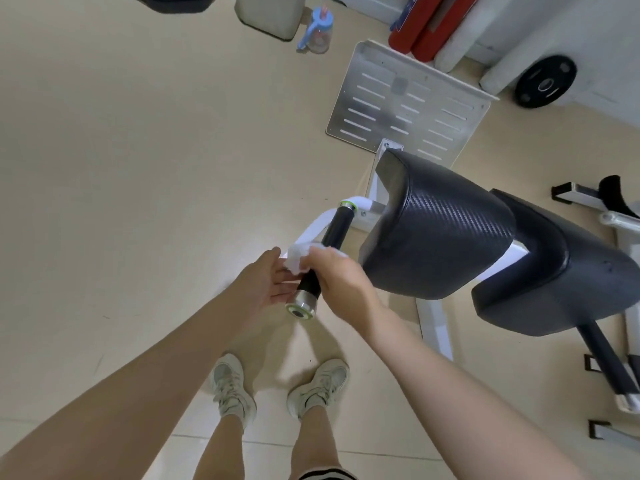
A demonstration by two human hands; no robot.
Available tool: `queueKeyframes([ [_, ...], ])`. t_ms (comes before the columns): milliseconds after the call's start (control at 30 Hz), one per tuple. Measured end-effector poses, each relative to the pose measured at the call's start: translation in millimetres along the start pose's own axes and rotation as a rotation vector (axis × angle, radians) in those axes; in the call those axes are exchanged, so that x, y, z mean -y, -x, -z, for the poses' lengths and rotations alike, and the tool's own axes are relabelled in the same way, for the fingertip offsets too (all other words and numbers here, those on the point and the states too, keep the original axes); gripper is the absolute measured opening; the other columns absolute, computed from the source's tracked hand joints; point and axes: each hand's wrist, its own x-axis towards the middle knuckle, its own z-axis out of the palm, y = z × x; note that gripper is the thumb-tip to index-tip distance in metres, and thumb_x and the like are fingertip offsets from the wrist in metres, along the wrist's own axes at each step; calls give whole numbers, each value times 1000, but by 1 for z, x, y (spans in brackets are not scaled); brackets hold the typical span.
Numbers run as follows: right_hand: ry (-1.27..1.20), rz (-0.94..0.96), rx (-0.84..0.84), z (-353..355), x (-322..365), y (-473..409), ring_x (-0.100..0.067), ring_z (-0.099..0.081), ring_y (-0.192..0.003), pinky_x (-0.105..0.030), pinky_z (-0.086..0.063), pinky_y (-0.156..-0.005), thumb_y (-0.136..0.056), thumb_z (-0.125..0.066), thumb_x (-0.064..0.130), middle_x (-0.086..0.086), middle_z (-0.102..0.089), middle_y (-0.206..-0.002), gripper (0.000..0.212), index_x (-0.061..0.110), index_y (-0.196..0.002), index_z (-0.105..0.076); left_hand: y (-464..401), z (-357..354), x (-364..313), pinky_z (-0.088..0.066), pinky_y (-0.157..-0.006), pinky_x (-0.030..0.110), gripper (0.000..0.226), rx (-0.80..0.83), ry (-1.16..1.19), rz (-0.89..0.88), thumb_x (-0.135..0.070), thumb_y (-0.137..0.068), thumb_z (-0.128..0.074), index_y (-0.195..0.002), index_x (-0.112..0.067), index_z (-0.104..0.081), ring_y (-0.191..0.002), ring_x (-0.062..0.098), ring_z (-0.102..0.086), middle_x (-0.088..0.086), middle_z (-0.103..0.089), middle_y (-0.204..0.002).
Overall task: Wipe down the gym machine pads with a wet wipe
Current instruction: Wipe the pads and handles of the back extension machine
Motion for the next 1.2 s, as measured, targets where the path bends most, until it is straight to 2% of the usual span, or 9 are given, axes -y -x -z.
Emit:
queueKeyframes([
  [133, -195, 112, -202, 7, 11, 25, -17, -63, -77, -4, -42, -77, -81, -39, -1, -13, -71, -87, 33, -1, -94, -69, 2, -1, 1, -50, -71, 28, 44, 8, -25, -37, -36, -100, -26, -116, -8, -56, -83, 22, -62, 14, -64, -106],
  [300, -280, -280, -472, 19, -10, -8, -30, -61, -84, -34, -44, -74, -92, -37, 4, -16, -67, -98, 33, 7, -114, -61, -4, -2, 5, -48, -76, 25, 46, 40, -95, -61, -36, -101, -22, -111, -13, -60, -90, 16, -63, 3, -65, -106],
  [467, -458, -512, -439, -6, -26, -27, -29, -59, -98, -18, -40, -80, -97, -35, 7, -15, -65, -108, 37, 14, -126, -56, -4, 2, 6, -48, -79, 25, 48, 71, -93, -52, -37, -100, -21, -114, -11, -59, -95, 17, -63, 5, -63, -114],
  [567, -557, -471, -482, -20, -21, -8, -12, -57, -96, 2, -33, -76, -96, -39, 4, -8, -65, -114, 33, 11, -120, -62, 0, 2, 8, -47, -85, 26, 48, 97, -103, -58, -37, -101, -21, -121, -11, -56, -102, 21, -60, 5, -60, -122],
  [667, -555, -310, -537, -31, -3, 22, 1, -53, -78, -4, -37, -71, -94, -44, 4, -2, -68, -93, 28, 6, -109, -67, 5, 2, 10, -42, -97, 31, 46, 122, -137, -81, -36, -101, -20, -121, -15, -56, -104, 19, -60, 2, -60, -126],
  [767, -464, -195, -562, -43, 16, 55, 12, -51, -62, -1, -34, -62, -92, -41, 9, 25, -50, -72, 30, 4, -107, -67, 8, 5, 10, -39, -105, 38, 48, 157, -164, -103, -37, -101, -20, -123, -17, -57, -101, 18, -60, 3, -60, -126],
  [900, -421, -133, -561, -29, 35, 72, 23, -47, -65, 3, -32, -62, -89, -41, 7, 11, -56, -70, 30, 1, -100, -68, 16, 6, 8, -43, -96, 32, 53, 234, -232, -141, -39, -101, -16, -125, -16, -57, -87, 10, -63, 0, -64, -113],
  [1067, -445, -336, -539, 11, 25, 18, -21, -50, -72, -26, -33, -64, -93, -39, 3, -2, -60, -85, 29, 8, -108, -63, 15, 7, 2, -43, -97, 33, 50, 140, -143, -47, -43, -99, -22, -113, -12, -58, -92, 16, -61, 1, -61, -118],
  [1200, -146, -358, -335, 6, -9, -37, -32, -57, -96, -31, -33, -68, -89, -36, -2, -15, -61, -111, 38, 9, -119, -56, 14, 12, 6, -46, -92, 29, 47, 145, -132, -73, -41, -100, -23, -108, -13, -59, -97, 17, -62, 2, -63, -114],
])
